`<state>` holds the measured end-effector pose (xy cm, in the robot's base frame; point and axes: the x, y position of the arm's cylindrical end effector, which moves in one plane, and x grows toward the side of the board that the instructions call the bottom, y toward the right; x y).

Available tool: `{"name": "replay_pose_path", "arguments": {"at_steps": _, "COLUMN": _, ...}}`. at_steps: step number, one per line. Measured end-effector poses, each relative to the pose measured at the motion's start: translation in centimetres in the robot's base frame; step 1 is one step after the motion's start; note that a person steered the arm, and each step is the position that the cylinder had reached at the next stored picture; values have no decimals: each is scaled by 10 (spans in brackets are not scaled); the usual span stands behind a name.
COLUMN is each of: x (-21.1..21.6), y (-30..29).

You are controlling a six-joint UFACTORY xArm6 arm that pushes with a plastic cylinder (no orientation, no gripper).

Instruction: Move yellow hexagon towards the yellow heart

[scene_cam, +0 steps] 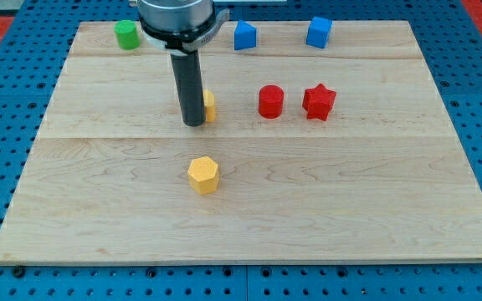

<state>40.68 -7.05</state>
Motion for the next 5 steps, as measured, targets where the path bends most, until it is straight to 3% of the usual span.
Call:
{"name": "replay_pose_path", "arguments": {"at_steps": 1, "x": -8, "y": 5}}
{"name": "replay_pose_path", "arguments": {"at_steps": 2, "x": 39, "y": 28}}
{"name": "replay_pose_path", "arguments": {"at_steps": 3, "x": 131, "y": 101}}
{"name": "replay_pose_path", "arguments": {"at_steps": 4, "x": 151, "y": 35}}
{"name": "replay_pose_path", "arguments": {"at_steps": 5, "x": 83, "y": 24}}
